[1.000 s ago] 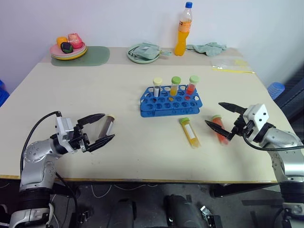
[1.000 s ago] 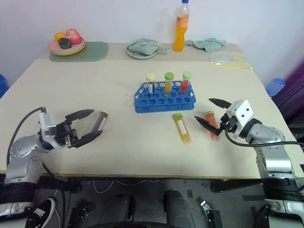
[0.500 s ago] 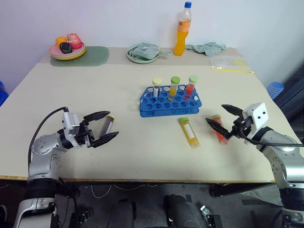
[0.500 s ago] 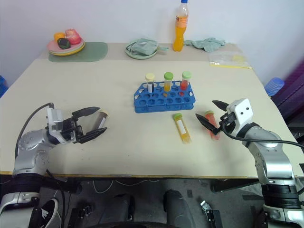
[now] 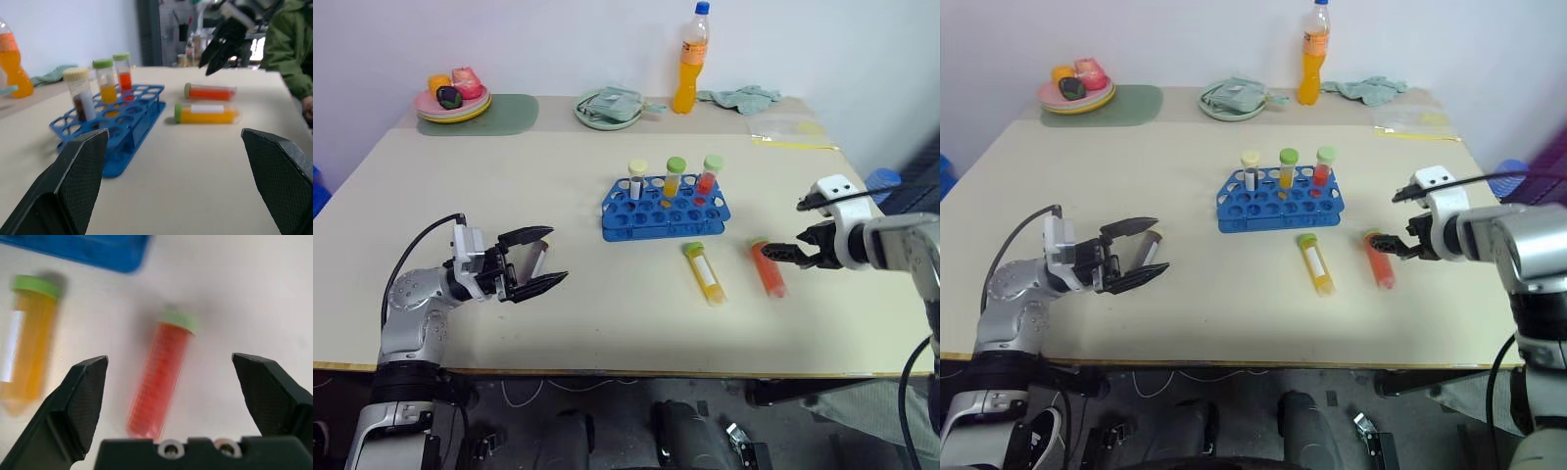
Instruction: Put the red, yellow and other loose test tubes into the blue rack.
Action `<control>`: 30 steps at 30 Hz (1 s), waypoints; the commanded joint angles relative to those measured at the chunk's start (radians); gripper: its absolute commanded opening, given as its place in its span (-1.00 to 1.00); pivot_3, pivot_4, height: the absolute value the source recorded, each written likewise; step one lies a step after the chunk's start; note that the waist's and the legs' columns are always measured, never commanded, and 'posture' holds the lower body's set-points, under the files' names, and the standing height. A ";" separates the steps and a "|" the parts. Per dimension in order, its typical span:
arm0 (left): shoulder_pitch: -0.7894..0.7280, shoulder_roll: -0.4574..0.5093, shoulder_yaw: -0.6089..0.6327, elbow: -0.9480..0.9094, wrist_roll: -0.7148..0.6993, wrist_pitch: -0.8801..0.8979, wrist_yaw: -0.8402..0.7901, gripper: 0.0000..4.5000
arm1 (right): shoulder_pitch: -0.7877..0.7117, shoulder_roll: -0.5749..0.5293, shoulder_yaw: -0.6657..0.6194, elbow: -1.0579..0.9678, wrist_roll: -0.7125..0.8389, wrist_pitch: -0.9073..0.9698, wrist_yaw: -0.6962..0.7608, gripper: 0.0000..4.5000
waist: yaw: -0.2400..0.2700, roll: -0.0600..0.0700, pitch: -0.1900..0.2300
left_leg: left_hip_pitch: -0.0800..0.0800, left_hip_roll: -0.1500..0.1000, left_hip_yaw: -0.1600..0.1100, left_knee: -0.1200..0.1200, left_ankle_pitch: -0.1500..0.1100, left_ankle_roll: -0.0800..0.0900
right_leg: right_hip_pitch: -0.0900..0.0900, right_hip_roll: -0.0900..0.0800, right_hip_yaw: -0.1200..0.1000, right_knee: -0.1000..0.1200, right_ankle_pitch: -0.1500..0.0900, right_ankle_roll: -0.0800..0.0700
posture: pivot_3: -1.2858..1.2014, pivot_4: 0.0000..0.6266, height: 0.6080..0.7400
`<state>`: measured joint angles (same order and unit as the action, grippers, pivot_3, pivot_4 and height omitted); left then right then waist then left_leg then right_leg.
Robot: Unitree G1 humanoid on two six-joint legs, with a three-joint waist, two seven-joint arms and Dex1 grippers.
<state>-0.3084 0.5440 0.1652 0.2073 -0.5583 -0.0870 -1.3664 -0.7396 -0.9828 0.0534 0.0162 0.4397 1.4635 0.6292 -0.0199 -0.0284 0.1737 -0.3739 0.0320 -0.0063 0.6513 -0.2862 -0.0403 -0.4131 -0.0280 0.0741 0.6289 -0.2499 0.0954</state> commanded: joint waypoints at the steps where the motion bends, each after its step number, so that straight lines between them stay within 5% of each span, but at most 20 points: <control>1: 0.004 -0.008 -0.008 -0.066 -0.030 0.028 0.004 0.99 | -0.077 -0.002 0.027 0.077 -0.006 0.085 0.002 1.00 | 0.000 0.000 0.000 | 0.000 0.000 0.000 0.000 0.000 0.000 | 0.000 0.000 0.000 0.000 0.000 0.000 | 0.03 -0.52 1.00; 14: 0.050 0.010 0.024 -0.220 -0.101 0.148 0.064 0.99 | -0.109 0.064 0.159 0.173 -0.058 0.032 -0.010 1.00 | 0.001 0.000 0.000 | -0.001 0.000 0.000 0.000 0.000 0.000 | -0.001 0.001 0.000 0.000 0.001 0.002 | 0.03 -0.52 1.00; 30: 0.104 0.002 0.022 -0.307 -0.098 0.169 0.132 0.99 | -0.172 0.205 0.110 0.332 -0.098 0.035 -0.065 1.00 | -0.012 0.000 0.000 | -0.002 0.000 0.000 0.000 0.000 0.000 | -0.001 0.001 0.000 0.000 0.002 0.003 | 0.03 -0.52 1.00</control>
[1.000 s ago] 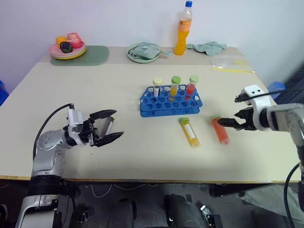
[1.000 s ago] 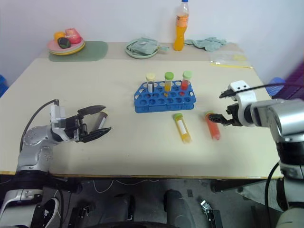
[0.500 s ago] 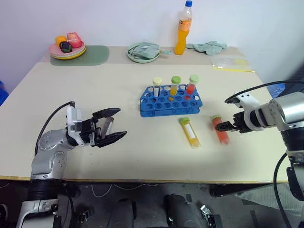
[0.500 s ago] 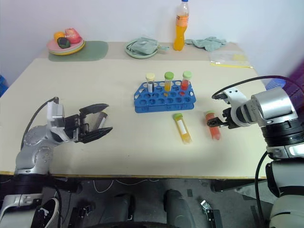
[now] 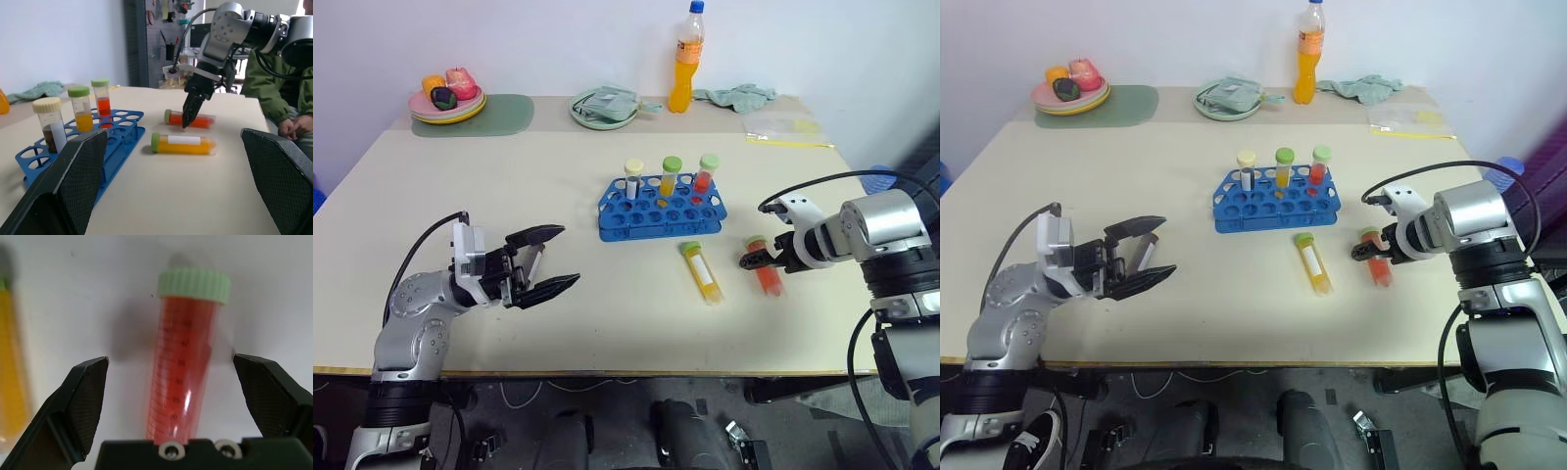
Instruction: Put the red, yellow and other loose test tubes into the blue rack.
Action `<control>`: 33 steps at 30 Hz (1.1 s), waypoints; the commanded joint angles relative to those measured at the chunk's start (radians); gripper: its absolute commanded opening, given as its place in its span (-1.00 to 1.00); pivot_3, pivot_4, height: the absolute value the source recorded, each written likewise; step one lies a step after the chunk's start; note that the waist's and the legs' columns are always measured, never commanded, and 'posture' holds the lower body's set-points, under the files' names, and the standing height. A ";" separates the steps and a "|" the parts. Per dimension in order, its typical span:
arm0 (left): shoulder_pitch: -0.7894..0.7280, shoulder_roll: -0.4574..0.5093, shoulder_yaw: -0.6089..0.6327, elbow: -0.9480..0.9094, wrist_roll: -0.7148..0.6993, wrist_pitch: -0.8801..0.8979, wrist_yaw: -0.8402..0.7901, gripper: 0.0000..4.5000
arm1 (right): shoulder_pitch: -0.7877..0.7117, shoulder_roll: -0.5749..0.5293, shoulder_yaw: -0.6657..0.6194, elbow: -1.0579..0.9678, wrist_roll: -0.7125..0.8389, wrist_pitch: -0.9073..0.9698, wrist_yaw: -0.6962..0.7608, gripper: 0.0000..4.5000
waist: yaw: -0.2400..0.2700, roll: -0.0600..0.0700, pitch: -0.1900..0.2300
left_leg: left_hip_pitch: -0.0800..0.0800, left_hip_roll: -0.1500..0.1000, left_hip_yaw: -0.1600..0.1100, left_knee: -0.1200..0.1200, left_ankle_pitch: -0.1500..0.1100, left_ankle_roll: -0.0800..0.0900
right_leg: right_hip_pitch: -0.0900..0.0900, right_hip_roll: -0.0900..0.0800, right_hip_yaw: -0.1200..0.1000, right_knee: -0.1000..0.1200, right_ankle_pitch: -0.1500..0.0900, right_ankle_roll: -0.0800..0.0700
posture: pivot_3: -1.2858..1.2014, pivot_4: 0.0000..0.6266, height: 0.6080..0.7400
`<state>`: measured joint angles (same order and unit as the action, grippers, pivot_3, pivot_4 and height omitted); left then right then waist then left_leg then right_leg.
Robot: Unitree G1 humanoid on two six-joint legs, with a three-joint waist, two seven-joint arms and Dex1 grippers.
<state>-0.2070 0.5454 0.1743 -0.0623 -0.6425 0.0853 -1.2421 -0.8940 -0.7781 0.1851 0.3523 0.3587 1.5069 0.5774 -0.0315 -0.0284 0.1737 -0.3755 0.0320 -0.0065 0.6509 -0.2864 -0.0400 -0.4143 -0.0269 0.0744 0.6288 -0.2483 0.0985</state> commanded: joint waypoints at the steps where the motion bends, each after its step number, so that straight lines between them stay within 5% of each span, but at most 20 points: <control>1: 0.004 0.001 0.011 -0.040 -0.013 -0.003 0.010 0.99 | -0.014 0.002 -0.023 -0.004 -0.018 -0.009 -0.014 1.00 | -0.002 0.000 0.000 | 0.000 0.000 0.000 0.000 0.000 0.000 | 0.000 0.000 0.000 0.000 0.000 0.000 | 0.03 -0.52 1.00; 2: 0.005 0.001 0.011 -0.042 -0.014 -0.003 0.013 0.99 | -0.009 0.002 -0.020 -0.006 -0.021 -0.012 -0.014 1.00 | -0.005 0.000 0.000 | 0.000 0.000 0.000 0.000 0.000 0.000 | 0.000 0.000 0.000 0.000 0.000 0.000 | 0.03 -0.52 1.00; 9: 0.003 0.000 0.009 -0.036 -0.014 0.001 0.020 1.00 | 0.002 0.003 -0.025 -0.019 -0.026 -0.016 -0.014 -0.43 | -0.012 0.000 0.000 | 0.000 0.000 0.000 0.000 0.000 0.000 | 0.000 0.000 0.000 0.000 0.000 0.000 | 0.03 -0.52 1.00; 18: 0.000 0.004 0.010 0.003 -0.008 0.013 0.006 1.00 | 0.077 -0.118 -0.016 -0.274 0.056 -0.109 0.152 -0.43 | -0.008 0.000 0.000 | 0.000 0.000 0.000 -0.001 0.000 0.000 | 0.000 0.000 0.000 0.000 0.000 0.000 | 0.03 -0.52 1.00; 23: -0.011 0.006 0.022 0.047 0.000 -0.008 -0.001 1.00 | 0.255 -0.136 -0.203 -0.548 0.180 -0.292 0.274 -0.43 | -0.011 0.000 0.000 | 0.000 0.000 0.000 -0.001 0.000 0.001 | 0.001 0.000 0.000 -0.001 0.000 0.001 | 0.03 -0.52 1.00; 25: -0.019 0.005 0.025 0.070 0.003 -0.014 -0.003 1.00 | 0.310 -0.045 -0.301 -0.594 0.177 -0.428 0.207 -0.43 | -0.014 0.000 0.000 | 0.001 0.000 0.000 -0.001 0.000 0.001 | 0.000 0.000 0.000 -0.001 0.000 0.001 | 0.03 -0.52 1.00; 28: -0.038 -0.007 0.026 0.130 0.016 -0.046 -0.006 1.00 | 0.396 0.150 -0.352 -0.609 0.042 -0.873 0.057 -0.43 | -0.014 -0.001 0.000 | 0.002 0.001 -0.001 -0.001 0.000 0.001 | 0.001 0.002 0.000 0.000 0.000 0.001 | 0.03 -0.52 1.00; 33: -0.060 -0.022 0.025 0.192 0.032 -0.085 -0.007 1.00 | 0.413 0.337 -0.351 -0.457 -0.016 -1.166 -0.021 -0.43 | -0.011 -0.002 -0.001 | 0.001 0.000 0.000 0.000 0.000 0.001 | 0.001 0.000 0.000 -0.001 0.000 0.002 | 0.03 -0.52 1.00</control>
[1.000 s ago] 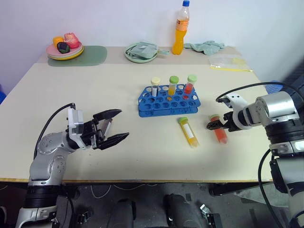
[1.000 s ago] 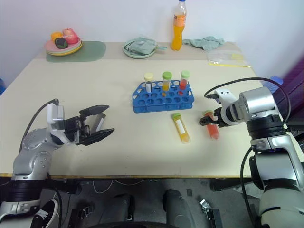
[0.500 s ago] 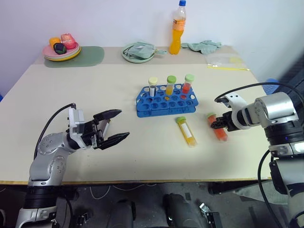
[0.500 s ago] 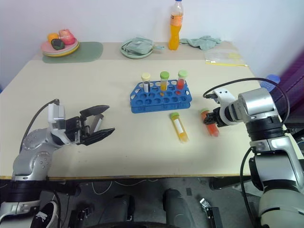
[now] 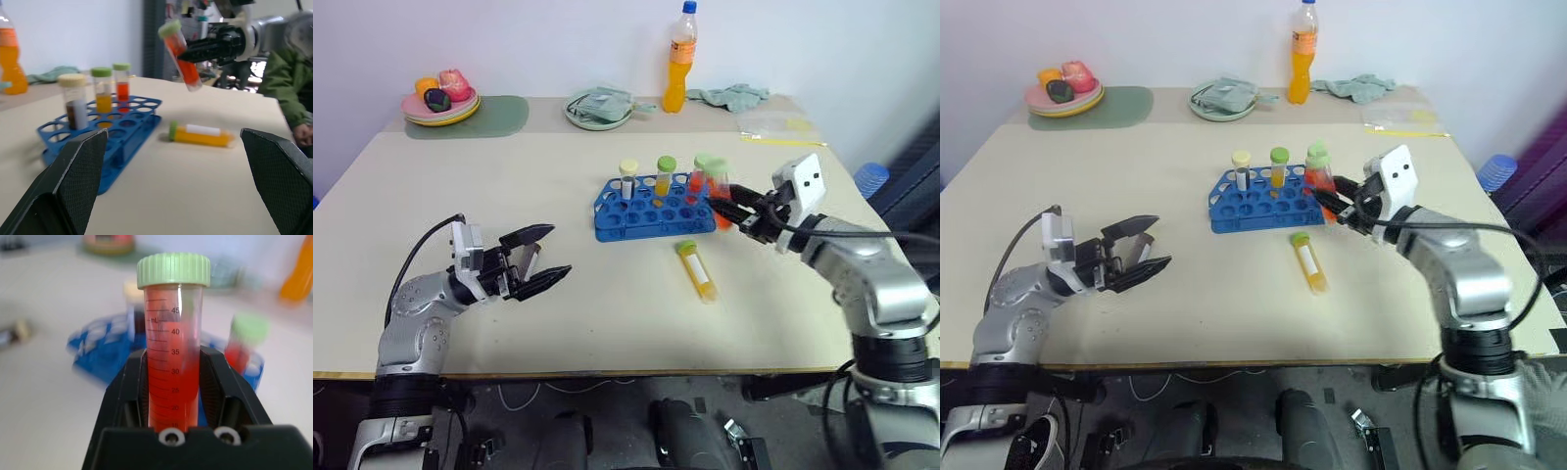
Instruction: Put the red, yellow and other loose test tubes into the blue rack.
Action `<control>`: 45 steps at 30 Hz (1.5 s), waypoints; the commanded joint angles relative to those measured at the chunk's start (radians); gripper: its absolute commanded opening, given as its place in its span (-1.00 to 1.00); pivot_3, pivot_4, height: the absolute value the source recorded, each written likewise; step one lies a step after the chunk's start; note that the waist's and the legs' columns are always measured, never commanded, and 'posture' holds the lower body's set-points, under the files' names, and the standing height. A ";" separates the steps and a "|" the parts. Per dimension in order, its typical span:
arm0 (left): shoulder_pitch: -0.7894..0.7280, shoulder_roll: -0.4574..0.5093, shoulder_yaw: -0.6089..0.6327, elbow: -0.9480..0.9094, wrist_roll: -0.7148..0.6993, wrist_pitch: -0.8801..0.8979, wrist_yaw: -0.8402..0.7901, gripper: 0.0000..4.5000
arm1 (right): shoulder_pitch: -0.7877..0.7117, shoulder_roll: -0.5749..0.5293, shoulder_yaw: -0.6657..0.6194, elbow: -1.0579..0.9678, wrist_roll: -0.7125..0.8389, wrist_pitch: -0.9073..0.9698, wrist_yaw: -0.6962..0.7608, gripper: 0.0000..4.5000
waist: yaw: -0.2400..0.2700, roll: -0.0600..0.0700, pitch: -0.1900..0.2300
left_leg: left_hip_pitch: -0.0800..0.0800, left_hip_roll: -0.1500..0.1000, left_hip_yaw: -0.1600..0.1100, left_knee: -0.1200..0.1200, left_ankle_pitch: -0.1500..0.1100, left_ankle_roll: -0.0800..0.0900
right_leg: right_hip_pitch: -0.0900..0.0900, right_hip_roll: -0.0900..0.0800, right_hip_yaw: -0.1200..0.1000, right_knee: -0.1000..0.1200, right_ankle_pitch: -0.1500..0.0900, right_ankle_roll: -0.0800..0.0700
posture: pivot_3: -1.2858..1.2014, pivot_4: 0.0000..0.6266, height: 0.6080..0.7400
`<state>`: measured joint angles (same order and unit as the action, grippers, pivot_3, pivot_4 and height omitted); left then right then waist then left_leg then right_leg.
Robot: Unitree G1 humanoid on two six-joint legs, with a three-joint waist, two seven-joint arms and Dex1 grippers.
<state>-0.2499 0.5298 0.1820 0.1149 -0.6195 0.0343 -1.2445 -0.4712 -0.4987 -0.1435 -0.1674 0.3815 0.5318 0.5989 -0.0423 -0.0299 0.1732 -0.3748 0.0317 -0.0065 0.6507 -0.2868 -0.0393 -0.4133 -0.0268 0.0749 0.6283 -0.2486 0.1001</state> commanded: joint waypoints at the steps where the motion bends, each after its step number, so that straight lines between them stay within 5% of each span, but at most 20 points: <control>1: -0.018 -0.007 0.017 0.020 0.010 -0.038 -0.006 1.00 | -0.010 0.084 -0.007 0.103 -0.077 -0.263 -0.065 -0.43 | 0.000 0.000 0.000 | 0.000 0.000 0.000 0.000 0.000 0.000 | 0.000 0.000 0.000 0.000 0.000 0.000 | 0.03 -0.52 1.00; 13: -0.011 0.005 0.031 0.025 0.003 -0.035 -0.006 1.00 | -0.094 0.260 -0.001 0.434 -0.099 -0.587 -0.097 -0.43 | -0.003 0.001 0.000 | 0.001 0.000 0.000 -0.001 0.000 0.000 | 0.000 0.000 0.000 0.002 0.000 0.000 | 0.03 -0.52 1.00; 45: 0.008 0.044 0.050 -0.035 -0.007 0.006 0.003 1.00 | -0.210 0.259 -0.009 0.871 -0.164 -0.895 -0.113 -0.43 | -0.004 0.001 0.001 | 0.002 0.000 0.000 -0.001 0.000 0.000 | 0.000 -0.001 0.000 0.002 0.000 -0.001 | 0.03 -0.52 1.00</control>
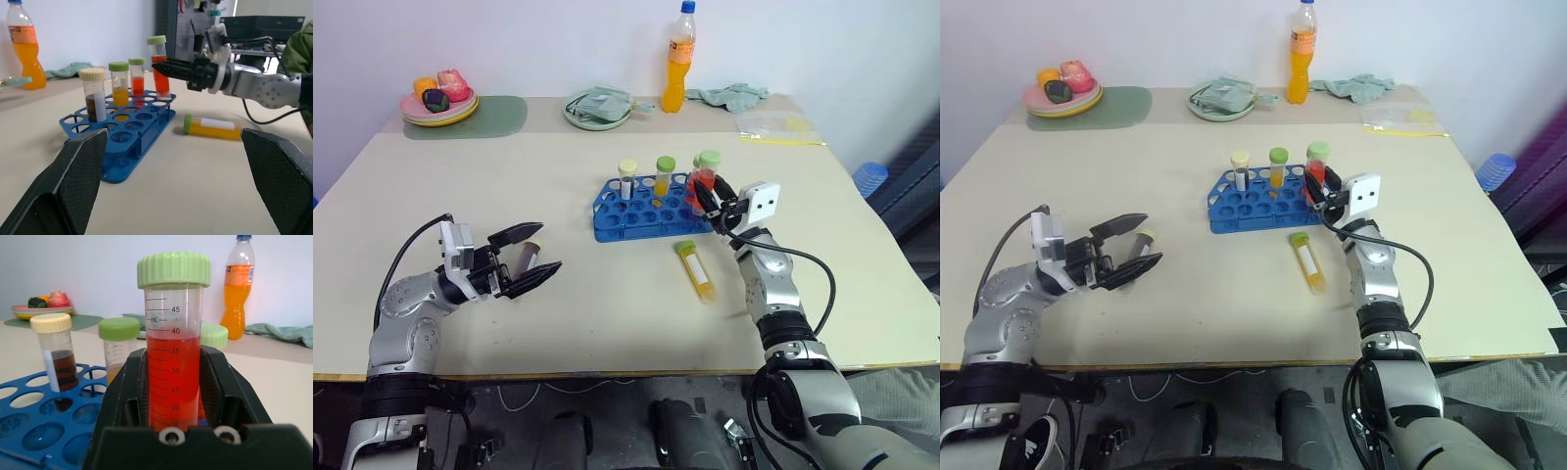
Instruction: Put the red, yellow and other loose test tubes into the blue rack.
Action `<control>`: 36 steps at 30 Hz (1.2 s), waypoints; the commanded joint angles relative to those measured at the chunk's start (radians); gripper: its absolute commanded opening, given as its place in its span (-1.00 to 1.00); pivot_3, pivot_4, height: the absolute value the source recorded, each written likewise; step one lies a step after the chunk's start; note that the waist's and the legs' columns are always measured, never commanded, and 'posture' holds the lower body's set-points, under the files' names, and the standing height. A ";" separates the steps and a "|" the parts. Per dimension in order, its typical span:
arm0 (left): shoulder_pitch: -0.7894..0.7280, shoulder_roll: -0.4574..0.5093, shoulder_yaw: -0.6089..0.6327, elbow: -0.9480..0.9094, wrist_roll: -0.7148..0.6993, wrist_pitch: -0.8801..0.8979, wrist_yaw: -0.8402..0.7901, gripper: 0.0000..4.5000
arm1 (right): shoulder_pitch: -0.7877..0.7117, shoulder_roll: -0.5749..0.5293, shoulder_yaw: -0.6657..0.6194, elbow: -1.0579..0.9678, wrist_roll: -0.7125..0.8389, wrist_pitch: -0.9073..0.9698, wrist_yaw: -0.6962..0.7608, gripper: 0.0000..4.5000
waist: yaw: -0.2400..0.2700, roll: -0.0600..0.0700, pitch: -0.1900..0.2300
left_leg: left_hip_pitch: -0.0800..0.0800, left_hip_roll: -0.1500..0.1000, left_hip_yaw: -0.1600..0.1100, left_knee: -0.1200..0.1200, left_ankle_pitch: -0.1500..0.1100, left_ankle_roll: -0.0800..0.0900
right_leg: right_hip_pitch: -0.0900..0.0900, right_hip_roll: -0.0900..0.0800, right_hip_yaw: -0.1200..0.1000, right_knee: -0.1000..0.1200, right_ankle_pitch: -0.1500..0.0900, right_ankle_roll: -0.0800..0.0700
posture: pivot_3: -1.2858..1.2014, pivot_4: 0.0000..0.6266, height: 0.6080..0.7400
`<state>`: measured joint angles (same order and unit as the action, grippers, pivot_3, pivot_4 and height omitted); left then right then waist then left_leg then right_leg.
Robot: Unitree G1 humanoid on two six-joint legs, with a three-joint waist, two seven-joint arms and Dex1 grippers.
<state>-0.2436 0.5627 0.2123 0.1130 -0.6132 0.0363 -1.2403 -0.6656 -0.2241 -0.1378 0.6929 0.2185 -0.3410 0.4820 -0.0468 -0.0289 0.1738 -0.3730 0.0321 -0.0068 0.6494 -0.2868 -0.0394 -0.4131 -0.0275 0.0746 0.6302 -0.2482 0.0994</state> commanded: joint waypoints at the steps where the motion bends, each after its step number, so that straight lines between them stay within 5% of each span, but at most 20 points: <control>1: 0.001 0.012 0.020 -0.036 -0.013 0.005 0.000 1.00 | -0.014 -0.021 -0.018 0.011 0.000 -0.024 0.006 -0.43 | 0.000 0.000 0.000 | 0.000 0.000 0.000 0.000 0.000 0.000 | 0.000 0.000 0.000 0.000 0.000 0.000 | 0.03 -0.52 1.00; 36: 0.005 0.007 0.016 -0.069 -0.007 0.011 0.039 1.00 | -0.023 0.005 -0.041 0.041 0.037 -0.015 0.013 -0.43 | 0.000 0.000 0.000 | 0.000 0.000 0.000 0.000 0.000 0.000 | 0.000 0.000 0.000 0.000 0.000 0.000 | 0.03 -0.52 1.00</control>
<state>-0.2399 0.5646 0.2121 0.0755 -0.6143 0.0527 -1.2054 -0.6646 -0.2227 -0.1539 0.7492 0.2239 -0.3512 0.4863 -0.0468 -0.0287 0.1739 -0.3730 0.0321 -0.0068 0.6494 -0.2868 -0.0394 -0.4129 -0.0277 0.0747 0.6301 -0.2482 0.0994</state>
